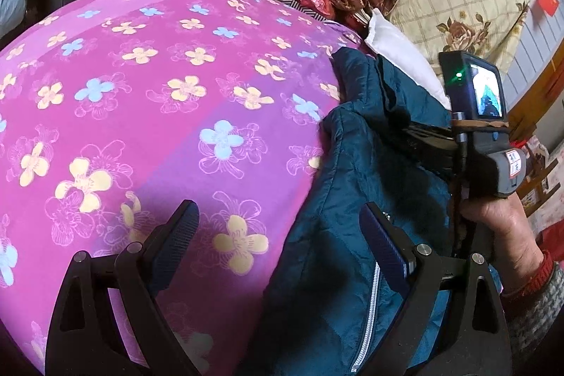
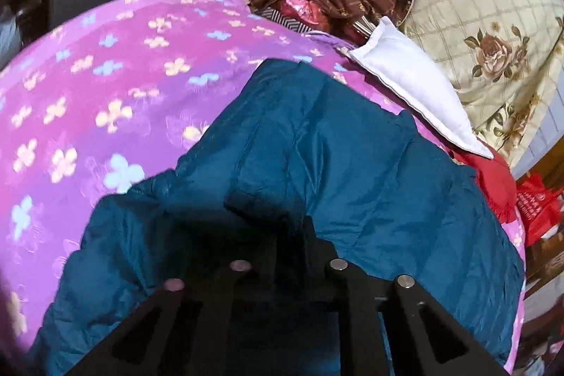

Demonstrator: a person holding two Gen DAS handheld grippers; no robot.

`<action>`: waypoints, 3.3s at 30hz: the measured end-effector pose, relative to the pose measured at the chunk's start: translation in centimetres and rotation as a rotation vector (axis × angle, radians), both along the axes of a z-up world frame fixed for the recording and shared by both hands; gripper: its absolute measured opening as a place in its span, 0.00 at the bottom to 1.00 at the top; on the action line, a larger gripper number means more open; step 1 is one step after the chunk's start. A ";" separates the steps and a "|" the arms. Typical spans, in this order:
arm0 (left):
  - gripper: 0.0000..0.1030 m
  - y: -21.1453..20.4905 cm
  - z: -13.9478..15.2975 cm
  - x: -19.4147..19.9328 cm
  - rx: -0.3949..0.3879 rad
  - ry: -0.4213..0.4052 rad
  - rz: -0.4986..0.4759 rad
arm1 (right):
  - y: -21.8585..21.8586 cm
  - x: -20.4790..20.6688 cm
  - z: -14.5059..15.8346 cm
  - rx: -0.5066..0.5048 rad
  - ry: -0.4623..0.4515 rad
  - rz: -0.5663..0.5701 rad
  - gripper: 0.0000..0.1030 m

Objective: Fold large clothes

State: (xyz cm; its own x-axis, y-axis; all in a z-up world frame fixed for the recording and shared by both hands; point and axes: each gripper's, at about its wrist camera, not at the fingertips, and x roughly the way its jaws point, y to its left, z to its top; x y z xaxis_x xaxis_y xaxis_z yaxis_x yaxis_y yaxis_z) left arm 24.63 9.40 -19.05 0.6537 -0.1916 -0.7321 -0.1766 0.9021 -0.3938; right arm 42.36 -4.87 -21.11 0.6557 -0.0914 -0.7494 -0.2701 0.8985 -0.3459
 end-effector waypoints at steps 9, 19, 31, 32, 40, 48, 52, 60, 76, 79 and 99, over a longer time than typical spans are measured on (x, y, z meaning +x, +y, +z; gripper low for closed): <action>0.90 -0.5 0.3 -0.6 0.073 -0.006 0.008 | -1.3 -7.4 5.2 0.167 -0.044 0.062 0.44; 0.88 -1.8 0.7 -3.5 0.205 -0.041 -0.013 | -20.6 -24.9 9.8 0.468 -0.084 -0.198 0.44; 0.88 -1.4 4.0 -7.2 0.065 -0.023 -0.061 | -41.4 -38.1 3.4 0.726 -0.093 -0.662 0.44; 0.88 -1.3 3.9 -7.2 0.059 -0.014 -0.063 | -42.0 -38.1 2.5 0.744 -0.077 -0.665 0.44; 0.88 -1.8 0.1 -5.3 -0.013 0.139 -0.141 | -44.4 -37.9 -2.6 0.854 0.006 -0.655 0.44; 0.88 -1.9 -1.8 -3.2 -0.133 0.189 -0.218 | -44.1 -37.2 -3.9 0.986 0.032 -0.594 0.45; 0.88 -1.4 -2.0 -3.8 -0.270 0.208 -0.296 | -43.0 -36.1 -4.1 1.032 0.088 -0.542 0.45; 0.88 0.3 -2.7 -8.1 -0.490 0.203 -0.378 | -42.4 -36.7 -4.7 1.121 0.156 -0.524 0.45; 0.88 -2.8 -2.3 -11.1 -0.479 0.167 -0.440 | -38.9 -39.6 -6.3 1.282 0.274 -0.343 0.45; 0.88 -3.4 -2.5 -10.8 -0.483 0.167 -0.420 | -37.4 -38.9 -6.2 1.265 0.263 -0.332 0.45; 0.18 -5.3 -1.8 -11.5 -0.178 0.257 -0.241 | -35.0 -38.3 -6.0 1.147 0.209 -0.427 0.22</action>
